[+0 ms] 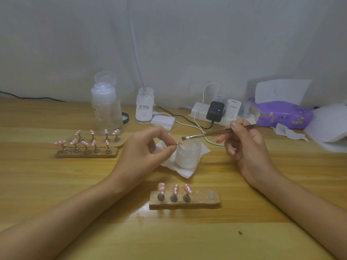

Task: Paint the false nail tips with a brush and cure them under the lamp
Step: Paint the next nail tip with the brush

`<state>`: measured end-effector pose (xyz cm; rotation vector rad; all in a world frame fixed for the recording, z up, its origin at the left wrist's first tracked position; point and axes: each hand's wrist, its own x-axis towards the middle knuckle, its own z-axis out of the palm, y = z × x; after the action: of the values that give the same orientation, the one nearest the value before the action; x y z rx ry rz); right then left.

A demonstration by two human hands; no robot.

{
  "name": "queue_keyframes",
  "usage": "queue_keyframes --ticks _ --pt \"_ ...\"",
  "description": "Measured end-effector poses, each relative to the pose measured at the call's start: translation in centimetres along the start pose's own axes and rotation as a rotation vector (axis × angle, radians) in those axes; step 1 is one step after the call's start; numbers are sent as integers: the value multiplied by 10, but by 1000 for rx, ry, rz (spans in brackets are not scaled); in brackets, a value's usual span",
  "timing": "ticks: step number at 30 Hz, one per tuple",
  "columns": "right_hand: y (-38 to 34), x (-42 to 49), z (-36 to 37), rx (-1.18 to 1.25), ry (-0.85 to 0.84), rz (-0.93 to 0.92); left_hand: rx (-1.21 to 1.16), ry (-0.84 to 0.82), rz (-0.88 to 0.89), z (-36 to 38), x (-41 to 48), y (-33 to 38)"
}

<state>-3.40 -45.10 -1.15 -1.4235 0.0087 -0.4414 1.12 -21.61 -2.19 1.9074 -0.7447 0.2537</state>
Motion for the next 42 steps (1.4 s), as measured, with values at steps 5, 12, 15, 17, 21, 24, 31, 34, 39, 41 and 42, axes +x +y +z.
queue_keyframes --ticks 5,12,15,17,21,24,31,34,39,41,42 --pt "1 -2 1 -31 -31 -17 -13 4 -1 0 0 0" --pt "2 0 0 -14 -36 -35 -7 7 -8 1 0 -1" --pt "4 1 -2 -26 6 -8 -1 6 -9 1 0 0" --pt "4 2 -3 11 -6 -29 6 -1 -6 1 1 0" --pt "4 1 -1 -15 -37 -17 -6 1 -10 1 1 -1" --pt "4 2 -1 -6 1 -13 -2 -6 -11 1 1 -1" --pt "2 0 1 -16 -12 -3 -21 -5 -7 0 1 -1" --pt "1 0 -1 25 11 -16 -23 -6 -12 0 1 -2" --pt "1 -2 2 -29 -27 -4 -30 -3 -15 0 1 -2" --pt "1 -1 1 -21 -1 -12 -37 -8 -14 0 1 -1" --pt "1 -1 1 -7 -5 -25 -38 -10 -12 0 1 -1"
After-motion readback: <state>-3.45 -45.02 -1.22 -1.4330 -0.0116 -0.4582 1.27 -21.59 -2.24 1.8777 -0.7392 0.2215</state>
